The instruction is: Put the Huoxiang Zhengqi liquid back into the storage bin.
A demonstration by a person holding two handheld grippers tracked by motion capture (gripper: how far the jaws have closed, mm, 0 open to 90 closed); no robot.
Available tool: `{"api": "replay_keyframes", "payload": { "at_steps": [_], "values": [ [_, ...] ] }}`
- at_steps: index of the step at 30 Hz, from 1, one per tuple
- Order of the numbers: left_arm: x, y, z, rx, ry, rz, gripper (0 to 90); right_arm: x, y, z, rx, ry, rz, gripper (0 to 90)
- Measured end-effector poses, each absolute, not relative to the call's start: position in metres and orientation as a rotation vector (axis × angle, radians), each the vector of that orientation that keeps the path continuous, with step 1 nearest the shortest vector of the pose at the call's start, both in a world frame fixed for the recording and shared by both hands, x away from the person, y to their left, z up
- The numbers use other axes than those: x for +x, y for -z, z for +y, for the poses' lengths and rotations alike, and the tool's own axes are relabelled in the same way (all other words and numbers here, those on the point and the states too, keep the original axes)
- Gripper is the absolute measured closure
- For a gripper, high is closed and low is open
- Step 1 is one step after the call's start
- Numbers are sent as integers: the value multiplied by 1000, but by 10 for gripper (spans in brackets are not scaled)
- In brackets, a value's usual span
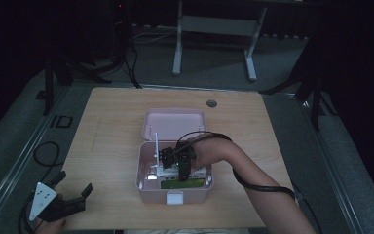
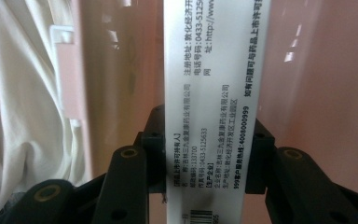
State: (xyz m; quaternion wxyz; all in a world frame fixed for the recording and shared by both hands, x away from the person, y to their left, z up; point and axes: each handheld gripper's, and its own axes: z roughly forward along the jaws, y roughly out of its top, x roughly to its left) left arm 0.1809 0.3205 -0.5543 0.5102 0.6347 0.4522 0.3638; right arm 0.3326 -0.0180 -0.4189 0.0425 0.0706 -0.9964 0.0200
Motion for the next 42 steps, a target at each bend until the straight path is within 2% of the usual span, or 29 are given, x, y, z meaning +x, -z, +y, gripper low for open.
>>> {"api": "replay_keyframes", "payload": {
  "at_steps": [17,26,28,35,39,42],
  "values": [
    [181,554,320,1534,-875,1083,1,331,461,-17,217,-91,-3041,618],
    [182,554,319,1539,-872,1082,0,330,464,-20,204,-70,-3050,610],
    [182,554,319,1540,-872,1081,1,331,461,-20,195,-60,-3043,556],
    [182,554,319,1541,-869,1079,0,332,438,-23,175,-5,-3043,498],
    [182,554,319,1543,-868,1078,0,332,421,-28,173,31,-3050,418],
    [182,554,319,1544,-867,1078,0,334,412,-32,152,69,-3054,391]
  ]
}}
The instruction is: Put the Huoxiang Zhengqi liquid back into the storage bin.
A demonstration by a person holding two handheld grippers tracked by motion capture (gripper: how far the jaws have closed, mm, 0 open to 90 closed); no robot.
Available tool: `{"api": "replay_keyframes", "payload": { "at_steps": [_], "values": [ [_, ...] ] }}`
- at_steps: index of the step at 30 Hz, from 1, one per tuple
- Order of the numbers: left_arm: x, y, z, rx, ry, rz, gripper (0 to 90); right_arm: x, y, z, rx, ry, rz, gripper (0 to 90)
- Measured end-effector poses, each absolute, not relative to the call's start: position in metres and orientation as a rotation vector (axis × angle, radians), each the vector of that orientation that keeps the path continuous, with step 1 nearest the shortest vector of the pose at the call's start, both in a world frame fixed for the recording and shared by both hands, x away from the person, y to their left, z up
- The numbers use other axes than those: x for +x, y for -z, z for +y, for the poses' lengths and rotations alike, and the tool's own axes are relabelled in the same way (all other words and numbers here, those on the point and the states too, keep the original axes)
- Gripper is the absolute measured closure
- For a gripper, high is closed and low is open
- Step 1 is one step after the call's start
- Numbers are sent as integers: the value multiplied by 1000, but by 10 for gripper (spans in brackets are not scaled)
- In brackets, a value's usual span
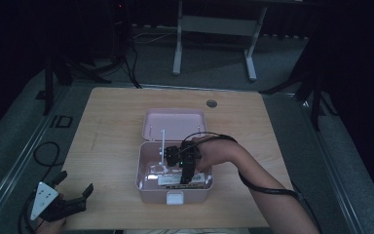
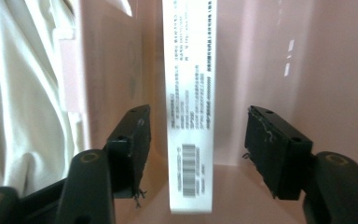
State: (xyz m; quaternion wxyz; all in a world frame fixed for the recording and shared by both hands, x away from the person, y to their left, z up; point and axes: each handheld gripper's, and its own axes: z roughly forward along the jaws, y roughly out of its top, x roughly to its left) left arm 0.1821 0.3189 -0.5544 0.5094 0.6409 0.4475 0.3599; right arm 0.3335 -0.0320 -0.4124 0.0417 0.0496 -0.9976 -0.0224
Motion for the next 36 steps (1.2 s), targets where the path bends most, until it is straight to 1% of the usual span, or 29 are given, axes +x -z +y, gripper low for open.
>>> {"api": "replay_keyframes", "payload": {
  "at_steps": [1,2,3,4,5,6,7,10,17,21,27,32,36],
  "values": [
    [182,554,319,1545,-866,1079,0,337,399,-39,110,127,-3051,339],
    [182,554,319,1545,-866,1079,1,337,399,-39,110,127,-3051,339],
    [182,554,319,1546,-865,1078,0,338,391,-45,97,174,-3055,276],
    [182,554,319,1546,-865,1078,1,338,391,-45,97,174,-3055,276],
    [182,554,319,1549,-865,1077,1,340,381,-51,71,226,-3040,220],
    [182,554,319,1549,-865,1077,1,340,381,-51,71,226,-3040,220],
    [182,554,318,1549,-864,1077,0,342,373,-61,61,276,-3030,145],
    [182,554,318,1549,-862,1075,1,344,366,-70,38,305,-3040,131],
    [183,554,318,1554,-860,1073,0,351,348,-110,-32,459,-3131,130],
    [182,554,318,1554,-855,1072,1,355,346,-124,-71,500,-3138,130],
    [182,555,318,1558,-853,1072,1,362,350,-155,-167,555,-3142,133],
    [183,554,317,1558,-851,1072,0,366,356,-169,-213,569,-3135,133],
    [182,554,317,1559,-850,1072,0,370,367,-180,-256,576,-3141,133]
  ]
}}
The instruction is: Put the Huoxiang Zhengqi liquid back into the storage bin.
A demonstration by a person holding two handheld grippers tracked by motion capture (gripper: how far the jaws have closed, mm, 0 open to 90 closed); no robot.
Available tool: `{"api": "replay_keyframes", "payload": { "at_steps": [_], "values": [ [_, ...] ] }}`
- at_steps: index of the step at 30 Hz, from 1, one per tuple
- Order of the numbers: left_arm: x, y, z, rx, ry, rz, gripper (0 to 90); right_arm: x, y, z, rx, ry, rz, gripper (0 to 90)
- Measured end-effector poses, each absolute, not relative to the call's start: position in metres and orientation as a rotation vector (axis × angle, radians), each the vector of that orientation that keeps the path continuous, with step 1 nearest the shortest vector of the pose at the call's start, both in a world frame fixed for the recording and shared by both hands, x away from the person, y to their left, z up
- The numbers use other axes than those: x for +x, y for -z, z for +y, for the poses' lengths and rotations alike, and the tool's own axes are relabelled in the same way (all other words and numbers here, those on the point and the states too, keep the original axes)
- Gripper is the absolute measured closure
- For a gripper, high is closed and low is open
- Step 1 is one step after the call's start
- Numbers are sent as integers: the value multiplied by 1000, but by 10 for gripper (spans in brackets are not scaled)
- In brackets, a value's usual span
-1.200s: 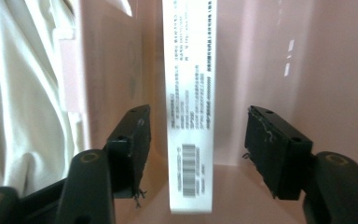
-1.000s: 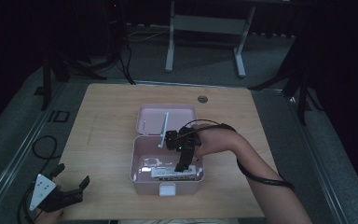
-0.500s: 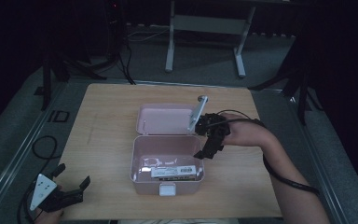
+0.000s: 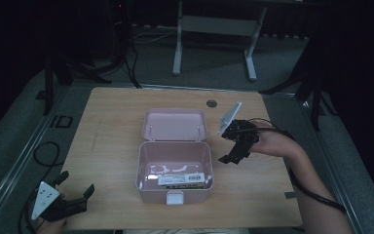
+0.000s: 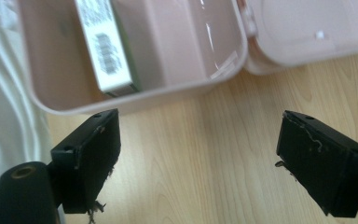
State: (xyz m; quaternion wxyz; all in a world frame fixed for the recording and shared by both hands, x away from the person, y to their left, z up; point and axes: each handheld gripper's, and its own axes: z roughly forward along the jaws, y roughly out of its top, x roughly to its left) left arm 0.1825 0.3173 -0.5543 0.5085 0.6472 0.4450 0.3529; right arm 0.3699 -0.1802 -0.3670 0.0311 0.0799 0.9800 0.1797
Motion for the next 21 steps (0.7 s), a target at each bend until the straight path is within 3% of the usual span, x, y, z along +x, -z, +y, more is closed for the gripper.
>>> {"api": "replay_keyframes", "payload": {
  "at_steps": [21],
  "values": [
    [183,555,316,1560,-844,1069,0,383,474,-242,600,-930,2738,125]
  ]
}}
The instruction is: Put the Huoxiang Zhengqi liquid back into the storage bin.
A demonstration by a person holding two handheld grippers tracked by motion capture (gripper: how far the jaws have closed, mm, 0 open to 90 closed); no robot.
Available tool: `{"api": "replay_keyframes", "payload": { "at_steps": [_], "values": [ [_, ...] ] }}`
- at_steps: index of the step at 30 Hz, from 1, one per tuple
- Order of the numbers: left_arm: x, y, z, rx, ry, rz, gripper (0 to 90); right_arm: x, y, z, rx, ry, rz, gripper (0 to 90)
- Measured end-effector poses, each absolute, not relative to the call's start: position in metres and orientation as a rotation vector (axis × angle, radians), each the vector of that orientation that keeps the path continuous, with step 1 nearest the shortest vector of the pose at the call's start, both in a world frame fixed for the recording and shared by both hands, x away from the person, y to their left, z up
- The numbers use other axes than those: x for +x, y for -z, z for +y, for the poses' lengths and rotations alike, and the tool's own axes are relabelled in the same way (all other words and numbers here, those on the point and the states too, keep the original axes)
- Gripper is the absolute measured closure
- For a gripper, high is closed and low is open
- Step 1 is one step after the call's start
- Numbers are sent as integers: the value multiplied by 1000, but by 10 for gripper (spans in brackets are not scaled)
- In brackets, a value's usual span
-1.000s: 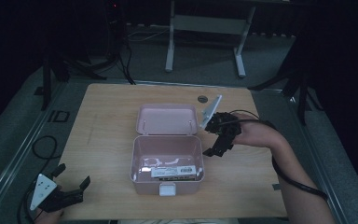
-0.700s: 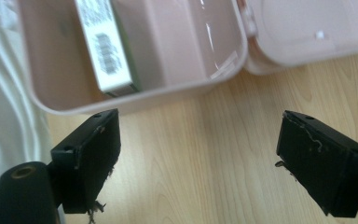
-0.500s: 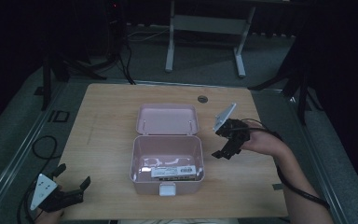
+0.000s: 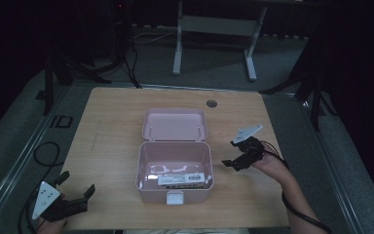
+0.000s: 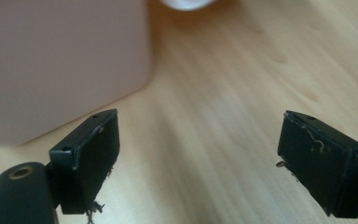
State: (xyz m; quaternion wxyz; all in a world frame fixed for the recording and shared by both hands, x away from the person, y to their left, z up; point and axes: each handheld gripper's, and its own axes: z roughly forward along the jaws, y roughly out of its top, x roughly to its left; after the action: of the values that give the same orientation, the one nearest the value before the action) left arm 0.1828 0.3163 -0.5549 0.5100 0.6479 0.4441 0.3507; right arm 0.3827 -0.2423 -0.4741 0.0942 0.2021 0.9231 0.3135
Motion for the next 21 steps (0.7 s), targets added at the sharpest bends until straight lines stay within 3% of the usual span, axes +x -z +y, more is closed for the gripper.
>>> {"api": "replay_keyframes", "payload": {
  "at_steps": [13,21],
  "values": [
    [182,555,316,1559,-850,1066,1,375,521,-293,904,-1150,2295,111],
    [182,555,316,1558,-853,1065,0,367,534,-318,1051,-1103,2135,107]
  ]
}}
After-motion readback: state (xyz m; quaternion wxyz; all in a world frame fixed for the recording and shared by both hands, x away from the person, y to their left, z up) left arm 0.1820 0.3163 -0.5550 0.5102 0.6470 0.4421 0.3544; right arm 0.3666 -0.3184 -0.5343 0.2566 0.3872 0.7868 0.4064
